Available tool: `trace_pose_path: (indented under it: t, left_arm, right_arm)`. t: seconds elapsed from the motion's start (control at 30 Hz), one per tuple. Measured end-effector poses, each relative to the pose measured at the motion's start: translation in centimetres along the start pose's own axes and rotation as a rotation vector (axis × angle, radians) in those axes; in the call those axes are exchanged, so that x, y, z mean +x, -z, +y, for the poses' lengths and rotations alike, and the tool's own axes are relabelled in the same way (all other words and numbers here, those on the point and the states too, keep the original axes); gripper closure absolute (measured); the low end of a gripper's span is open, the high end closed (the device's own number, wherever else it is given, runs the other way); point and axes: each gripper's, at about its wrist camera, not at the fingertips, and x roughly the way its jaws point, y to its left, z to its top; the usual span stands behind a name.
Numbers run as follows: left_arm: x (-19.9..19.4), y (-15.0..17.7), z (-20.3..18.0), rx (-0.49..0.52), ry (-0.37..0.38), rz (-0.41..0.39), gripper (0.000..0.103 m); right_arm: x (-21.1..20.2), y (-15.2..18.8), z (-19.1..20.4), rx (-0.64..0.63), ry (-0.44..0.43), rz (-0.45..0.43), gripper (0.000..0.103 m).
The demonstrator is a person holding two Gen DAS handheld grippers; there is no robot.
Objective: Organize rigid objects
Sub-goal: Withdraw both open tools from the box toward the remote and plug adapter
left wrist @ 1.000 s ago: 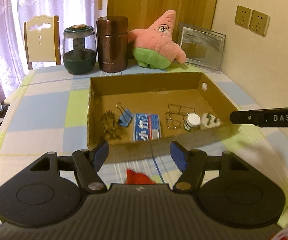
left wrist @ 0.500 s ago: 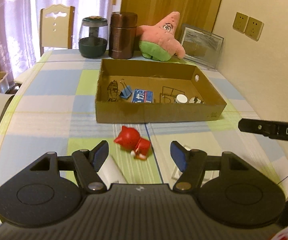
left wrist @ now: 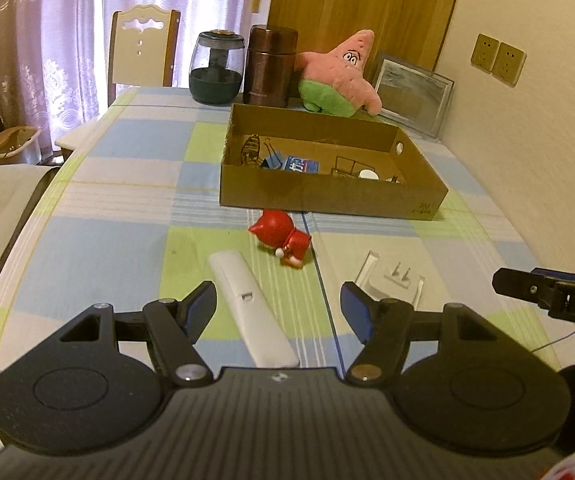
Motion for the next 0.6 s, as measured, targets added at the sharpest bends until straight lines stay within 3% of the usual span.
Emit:
trace_pose_path:
  t: [0.6]
  left_arm:
    - [-1.4,2.7,-0.5,-0.012,-0.029,0.033,0.038]
  right_arm:
    - [-1.2,2.5,-0.1,-0.020,0.002,0.025,0.029]
